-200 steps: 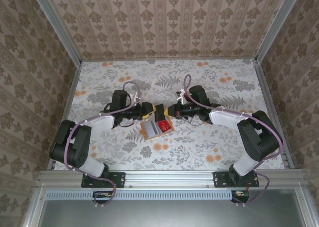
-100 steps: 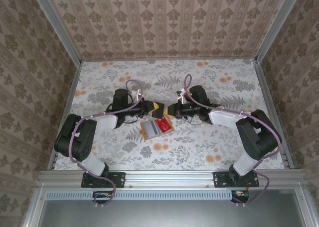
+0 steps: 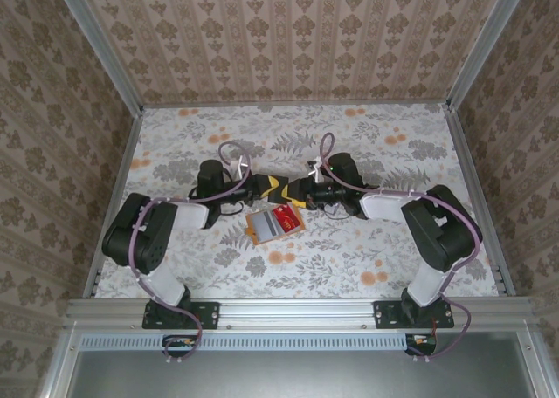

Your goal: Put the credit cards into the card holder

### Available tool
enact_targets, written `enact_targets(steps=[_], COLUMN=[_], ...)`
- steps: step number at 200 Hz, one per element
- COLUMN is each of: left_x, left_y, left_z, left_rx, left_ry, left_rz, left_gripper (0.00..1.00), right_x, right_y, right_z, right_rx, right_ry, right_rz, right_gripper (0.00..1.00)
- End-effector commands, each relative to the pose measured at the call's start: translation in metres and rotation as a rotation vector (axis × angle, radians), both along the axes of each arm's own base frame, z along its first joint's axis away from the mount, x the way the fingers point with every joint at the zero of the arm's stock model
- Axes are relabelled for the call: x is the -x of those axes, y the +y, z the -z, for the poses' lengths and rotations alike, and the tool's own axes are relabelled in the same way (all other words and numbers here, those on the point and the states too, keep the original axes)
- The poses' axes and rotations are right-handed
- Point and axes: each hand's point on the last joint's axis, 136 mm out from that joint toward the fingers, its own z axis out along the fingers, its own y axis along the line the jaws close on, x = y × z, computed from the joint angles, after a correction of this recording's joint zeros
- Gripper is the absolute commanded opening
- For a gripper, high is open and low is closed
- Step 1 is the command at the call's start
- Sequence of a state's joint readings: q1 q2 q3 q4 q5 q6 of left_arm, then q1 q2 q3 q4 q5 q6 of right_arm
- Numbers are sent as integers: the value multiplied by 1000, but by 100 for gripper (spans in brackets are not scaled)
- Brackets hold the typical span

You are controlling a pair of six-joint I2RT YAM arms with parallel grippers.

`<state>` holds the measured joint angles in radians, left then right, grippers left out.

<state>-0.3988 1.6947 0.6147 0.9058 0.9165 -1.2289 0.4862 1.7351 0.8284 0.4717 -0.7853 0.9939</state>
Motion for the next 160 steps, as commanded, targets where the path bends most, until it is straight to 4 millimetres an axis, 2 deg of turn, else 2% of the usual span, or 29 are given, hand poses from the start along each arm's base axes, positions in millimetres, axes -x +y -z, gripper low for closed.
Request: enact_targets(steps=[1, 9, 23, 35, 54, 66, 90, 142, 151, 160], left_x=[-2, -2, -2, -3, -4, -4, -4, -1, 0, 0], left_y=[-5, -5, -5, -3, 4, 6, 5, 0, -1, 0], left_z=[-11, -9, -7, -5, -2, 0, 3, 6, 7, 7], left_rx=[78, 86, 94, 93, 88, 87, 88, 107, 105, 104], left_ry=[-24, -24, -24, -18, -13, -10, -2, 14, 12, 13], left_rz=[0, -4, -4, -8, -29, -34, -32, -14, -13, -16], left_gripper=[0, 0, 0, 0, 0, 0, 0, 0, 0, 0], right_x=[-7, -7, -8, -8, -6, -6, -8, -20, -22, -23], right_y=[11, 12, 10, 7, 1, -1, 0, 10, 13, 13], right_z=[-14, -17, -20, -19, -15, -13, -14, -20, -21, -21], right_rx=[-67, -73, -72, -52, -1, 23, 11, -32, -44, -50], right_ry=[-26, -31, -41, -47, -51, -53, -56, -65, -68, -68], right_rz=[7, 6, 20, 25, 28, 29, 39, 49, 48, 50], right_gripper=[39, 34, 15, 8, 10, 20, 21, 17, 13, 5])
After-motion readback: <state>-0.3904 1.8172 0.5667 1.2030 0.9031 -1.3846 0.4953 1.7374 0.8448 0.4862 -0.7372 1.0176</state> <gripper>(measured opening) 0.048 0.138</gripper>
